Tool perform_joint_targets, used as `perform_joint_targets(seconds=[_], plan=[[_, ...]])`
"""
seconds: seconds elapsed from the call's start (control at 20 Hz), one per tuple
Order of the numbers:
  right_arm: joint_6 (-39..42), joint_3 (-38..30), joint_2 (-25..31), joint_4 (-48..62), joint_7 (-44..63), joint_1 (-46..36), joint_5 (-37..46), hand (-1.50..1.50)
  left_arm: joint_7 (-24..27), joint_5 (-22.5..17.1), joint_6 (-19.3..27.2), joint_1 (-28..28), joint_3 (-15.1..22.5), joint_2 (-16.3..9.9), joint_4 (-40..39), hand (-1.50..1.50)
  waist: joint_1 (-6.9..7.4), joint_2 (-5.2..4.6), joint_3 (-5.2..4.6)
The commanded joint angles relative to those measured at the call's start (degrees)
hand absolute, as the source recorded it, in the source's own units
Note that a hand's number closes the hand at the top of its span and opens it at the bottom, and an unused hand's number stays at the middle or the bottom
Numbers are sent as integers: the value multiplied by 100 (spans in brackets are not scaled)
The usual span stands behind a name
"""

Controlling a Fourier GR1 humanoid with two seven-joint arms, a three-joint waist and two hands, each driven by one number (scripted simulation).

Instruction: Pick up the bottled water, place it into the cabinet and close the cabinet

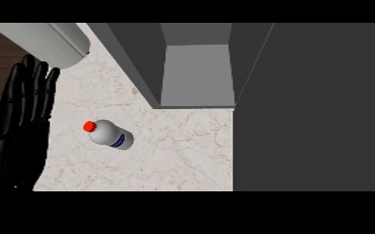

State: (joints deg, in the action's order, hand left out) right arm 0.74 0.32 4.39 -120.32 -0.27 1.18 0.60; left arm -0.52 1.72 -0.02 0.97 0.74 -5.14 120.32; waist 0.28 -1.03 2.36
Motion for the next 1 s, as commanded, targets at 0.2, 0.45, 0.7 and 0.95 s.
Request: perform_joint_targets(seconds=[0.2,0.45,0.7,0.95], plan=[[174,-266,40,-626,-40,786,-442,-150,-287,570,1061,-310,-706,298,369,-150,-64,140,-232],[1213,542,309,-1021,575,1243,-1397,-150,-1107,-218,1861,-180,-794,505,121,-150,-92,132,-234],[1442,601,504,-2177,725,2295,-1640,-150,-2244,525,2329,-506,-121,512,1252,-150,-88,136,-228],[1287,1022,267,-2634,781,2776,-1328,-150,-2585,722,2243,-774,-268,230,1460,-150,-61,126,-234]])
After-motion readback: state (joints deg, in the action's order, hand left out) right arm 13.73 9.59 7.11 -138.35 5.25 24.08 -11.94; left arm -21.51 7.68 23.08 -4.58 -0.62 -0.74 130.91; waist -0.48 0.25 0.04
